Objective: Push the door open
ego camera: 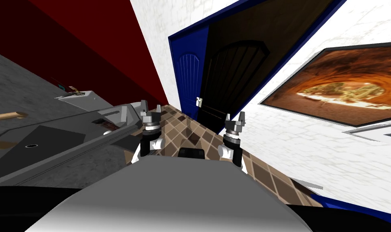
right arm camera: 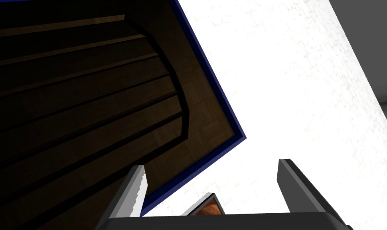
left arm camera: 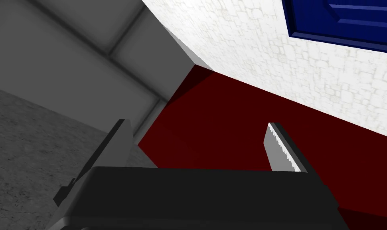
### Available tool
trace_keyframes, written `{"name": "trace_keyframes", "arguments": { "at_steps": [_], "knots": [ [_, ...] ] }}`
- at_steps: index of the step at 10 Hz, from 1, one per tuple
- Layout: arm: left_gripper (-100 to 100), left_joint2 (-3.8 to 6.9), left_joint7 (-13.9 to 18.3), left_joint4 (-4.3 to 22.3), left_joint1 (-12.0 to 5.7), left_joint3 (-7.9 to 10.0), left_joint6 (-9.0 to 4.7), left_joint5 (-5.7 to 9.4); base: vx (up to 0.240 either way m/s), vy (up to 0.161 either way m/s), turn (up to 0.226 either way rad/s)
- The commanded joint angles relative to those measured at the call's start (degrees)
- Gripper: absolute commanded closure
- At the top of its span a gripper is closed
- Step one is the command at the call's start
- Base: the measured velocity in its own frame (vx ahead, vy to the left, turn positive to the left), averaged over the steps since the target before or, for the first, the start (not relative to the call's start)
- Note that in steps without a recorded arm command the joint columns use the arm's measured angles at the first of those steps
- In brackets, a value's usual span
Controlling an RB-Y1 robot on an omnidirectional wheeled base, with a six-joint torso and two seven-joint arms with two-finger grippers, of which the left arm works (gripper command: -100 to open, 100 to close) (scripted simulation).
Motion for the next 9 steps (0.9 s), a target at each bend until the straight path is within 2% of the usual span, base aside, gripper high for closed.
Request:
{"name": "trace_keyframes", "arguments": {
  "at_steps": [1, 9],
  "knots": [
    [-100, 0.41, -0.3, 1.78, -0.87, 0.09, -0.1, 0.24, 0.082, 0.041, -0.069],
    [-100, 2.25, -2.02, 12.39, -6.85, 0.78, -0.04, 1.58, 0.081, 0.048, -0.073]
  ]
}}
